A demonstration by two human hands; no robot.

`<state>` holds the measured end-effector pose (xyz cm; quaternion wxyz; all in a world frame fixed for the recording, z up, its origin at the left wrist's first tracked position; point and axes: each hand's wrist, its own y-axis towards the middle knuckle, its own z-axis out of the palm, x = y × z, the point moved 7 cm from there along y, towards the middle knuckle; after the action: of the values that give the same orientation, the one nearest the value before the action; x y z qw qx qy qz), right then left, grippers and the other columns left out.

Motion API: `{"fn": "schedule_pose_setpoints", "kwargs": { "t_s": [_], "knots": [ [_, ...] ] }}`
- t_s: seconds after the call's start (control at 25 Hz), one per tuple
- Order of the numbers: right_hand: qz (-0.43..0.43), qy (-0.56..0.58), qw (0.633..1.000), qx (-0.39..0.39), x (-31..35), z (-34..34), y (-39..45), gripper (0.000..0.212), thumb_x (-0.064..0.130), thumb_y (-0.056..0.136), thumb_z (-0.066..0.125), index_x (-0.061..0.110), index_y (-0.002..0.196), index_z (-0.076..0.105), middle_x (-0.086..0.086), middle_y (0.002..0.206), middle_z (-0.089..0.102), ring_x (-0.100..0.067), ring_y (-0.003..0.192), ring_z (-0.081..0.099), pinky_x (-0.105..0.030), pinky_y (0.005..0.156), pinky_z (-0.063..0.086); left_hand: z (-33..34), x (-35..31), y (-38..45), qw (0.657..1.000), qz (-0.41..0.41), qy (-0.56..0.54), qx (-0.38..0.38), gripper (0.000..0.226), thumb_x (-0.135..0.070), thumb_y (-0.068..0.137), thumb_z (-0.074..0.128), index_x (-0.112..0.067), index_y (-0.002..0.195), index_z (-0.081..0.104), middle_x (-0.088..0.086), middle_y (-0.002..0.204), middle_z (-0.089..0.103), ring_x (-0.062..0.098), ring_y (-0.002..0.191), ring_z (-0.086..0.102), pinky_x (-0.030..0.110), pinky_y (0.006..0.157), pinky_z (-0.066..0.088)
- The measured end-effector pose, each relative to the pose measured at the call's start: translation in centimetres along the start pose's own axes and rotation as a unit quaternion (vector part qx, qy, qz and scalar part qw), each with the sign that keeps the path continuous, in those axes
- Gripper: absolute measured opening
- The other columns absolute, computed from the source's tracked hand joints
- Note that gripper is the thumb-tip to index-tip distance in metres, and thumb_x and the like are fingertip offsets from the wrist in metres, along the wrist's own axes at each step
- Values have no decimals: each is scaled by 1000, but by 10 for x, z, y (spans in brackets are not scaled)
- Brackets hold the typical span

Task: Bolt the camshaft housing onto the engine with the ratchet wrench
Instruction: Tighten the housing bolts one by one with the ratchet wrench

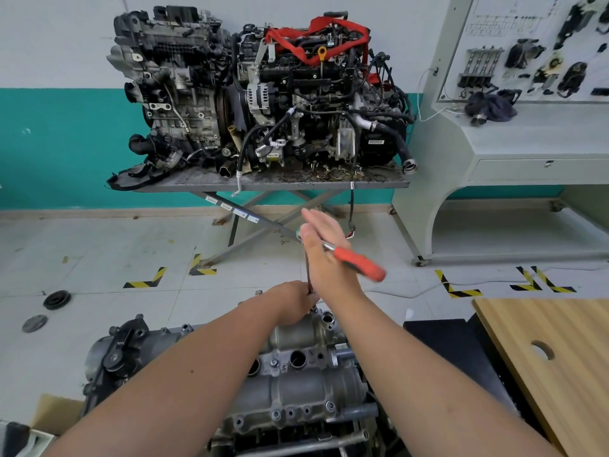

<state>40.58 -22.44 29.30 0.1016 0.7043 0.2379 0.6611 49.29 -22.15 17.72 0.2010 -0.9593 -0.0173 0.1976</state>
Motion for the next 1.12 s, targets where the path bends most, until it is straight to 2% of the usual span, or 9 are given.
{"fn": "schedule_pose_setpoints", "kwargs": {
  "t_s": [0.08, 0.16, 0.28, 0.4, 0.56, 0.68, 0.8, 0.96, 1.12],
  "knots": [
    [-197, -204, 959, -5, 20, 3, -2, 27, 20, 95, 62, 14, 119, 72, -2, 134, 62, -21, 122, 56, -27, 100, 45, -1, -5, -4, 998, 21, -60, -12, 37, -20, 106, 34, -4, 136, 50, 13, 141, 53, 29, 128, 50, 31, 105, 41],
    [-311, -367, 876, 28, 33, 16, -5, 25, 0, 82, 71, 7, 106, 76, -11, 117, 70, -35, 103, 64, -38, 84, 52, -7, -9, -7, 984, 41, -163, -57, 38, -12, 105, 39, -1, 141, 44, 5, 144, 48, 23, 129, 49, 11, 94, 43],
    [-285, -535, 790, 93, 40, 26, 4, 23, 13, 80, 71, 9, 103, 68, -9, 93, 64, -33, 83, 61, -41, 73, 48, -3, -4, -7, 996, 14, -82, -23, 35, -29, 107, 32, -9, 121, 56, 15, 134, 57, 33, 122, 52, 29, 90, 40],
    [-146, -626, 738, 204, 37, 29, 16, 47, 55, 101, 33, 20, 121, 56, -5, 107, 59, -30, 97, 58, -43, 80, 40, 3, -3, -3, 998, 19, -54, 10, 38, -37, 107, 30, -11, 117, 55, 15, 129, 58, 32, 115, 53, 39, 94, 41],
    [27, -550, 789, 273, 39, 22, 35, 37, 40, 107, 29, 16, 106, 58, -2, 87, 61, -25, 80, 59, -36, 64, 40, 5, -3, -1, 1000, 22, -13, -3, 37, -43, 107, 31, -15, 103, 54, 12, 121, 61, 26, 101, 52, 33, 84, 35],
    [260, -225, 904, 256, 22, 21, 28, 26, 28, 105, 40, 10, 102, 58, -3, 74, 73, -24, 75, 72, -34, 72, 49, 5, -1, 1, 1000, 24, 9, 3, 40, -42, 106, 32, -13, 114, 59, 11, 124, 60, 27, 107, 54, 31, 82, 33],
    [379, 73, 907, 167, 10, 27, 9, 11, 15, 103, 43, 15, 96, 51, 3, 66, 72, -18, 74, 70, -32, 62, 32, 3, -3, 0, 1000, 18, 18, 16, 43, -42, 106, 32, -10, 117, 58, 13, 127, 59, 29, 114, 54, 31, 83, 33],
    [373, 367, 848, -80, -14, 14, 7, 26, 5, 99, 54, 19, 78, 50, 5, 67, 66, -18, 82, 60, -26, 68, 41, 2, 0, -1, 1000, 7, -15, 27, 37, -40, 106, 34, -10, 110, 56, 12, 125, 60, 28, 105, 54, 34, 87, 39],
    [216, 247, 944, -39, -15, 11, -4, 16, 32, 101, 57, 45, 105, 64, 24, 121, 61, 8, 103, 58, -14, 90, 45, 1, -1, 2, 999, 33, 27, 17, 30, -30, 104, 35, -11, 96, 57, 15, 116, 63, 32, 107, 57, 40, 95, 44]
  ]
}}
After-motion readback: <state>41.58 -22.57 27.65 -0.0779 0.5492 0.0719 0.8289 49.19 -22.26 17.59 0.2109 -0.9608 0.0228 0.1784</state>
